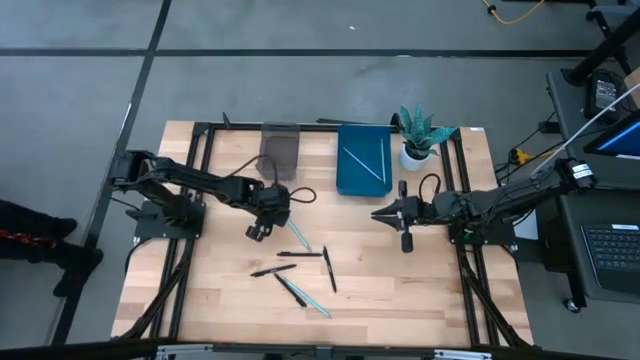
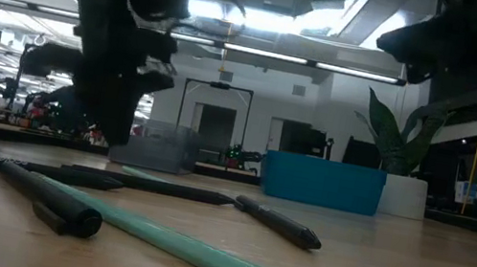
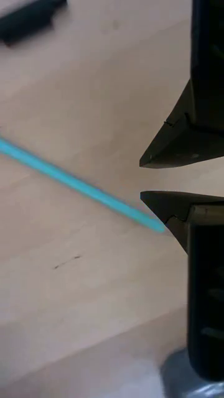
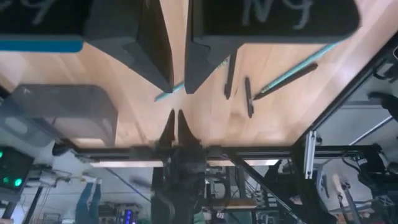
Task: Sort pens & pencils
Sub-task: Put the light blue pencil into the blue bin
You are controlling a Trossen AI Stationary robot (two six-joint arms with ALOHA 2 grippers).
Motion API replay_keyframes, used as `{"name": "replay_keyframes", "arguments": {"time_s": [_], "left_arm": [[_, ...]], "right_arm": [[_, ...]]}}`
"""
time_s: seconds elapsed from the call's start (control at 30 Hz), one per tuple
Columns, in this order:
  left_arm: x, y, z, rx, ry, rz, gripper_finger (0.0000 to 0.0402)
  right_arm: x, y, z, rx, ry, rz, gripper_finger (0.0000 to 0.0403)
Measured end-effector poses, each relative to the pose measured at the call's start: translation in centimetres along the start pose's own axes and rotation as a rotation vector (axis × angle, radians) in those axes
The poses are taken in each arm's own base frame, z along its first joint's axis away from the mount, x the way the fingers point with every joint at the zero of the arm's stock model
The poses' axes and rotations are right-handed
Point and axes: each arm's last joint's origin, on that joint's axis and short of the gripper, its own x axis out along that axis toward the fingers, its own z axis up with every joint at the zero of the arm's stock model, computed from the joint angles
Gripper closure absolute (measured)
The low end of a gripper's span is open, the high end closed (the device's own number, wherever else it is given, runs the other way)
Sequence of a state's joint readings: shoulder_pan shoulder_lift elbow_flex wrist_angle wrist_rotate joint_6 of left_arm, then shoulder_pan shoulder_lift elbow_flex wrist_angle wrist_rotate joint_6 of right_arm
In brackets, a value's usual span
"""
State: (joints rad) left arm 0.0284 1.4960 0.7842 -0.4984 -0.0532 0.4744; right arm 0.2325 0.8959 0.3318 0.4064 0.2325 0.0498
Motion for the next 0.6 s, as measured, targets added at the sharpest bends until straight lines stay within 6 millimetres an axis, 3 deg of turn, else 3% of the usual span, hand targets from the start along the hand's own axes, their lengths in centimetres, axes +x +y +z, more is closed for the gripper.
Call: {"name": "replay_keyframes", "arguments": {"time_s": [0.3,0.6], "left_arm": [[1.5,1.4,2.4,0.091,0.082,0.041,0.0337],[2.2,1.4,2.7,0.122,0.115,-0.002,0.0337]], "right_arm": [[0.0,0.0,0.1,-0.011,0.012,0.001,0.036],[0.0,0.0,-0.1,-0.043,0.03,0.001,0.036]]}}
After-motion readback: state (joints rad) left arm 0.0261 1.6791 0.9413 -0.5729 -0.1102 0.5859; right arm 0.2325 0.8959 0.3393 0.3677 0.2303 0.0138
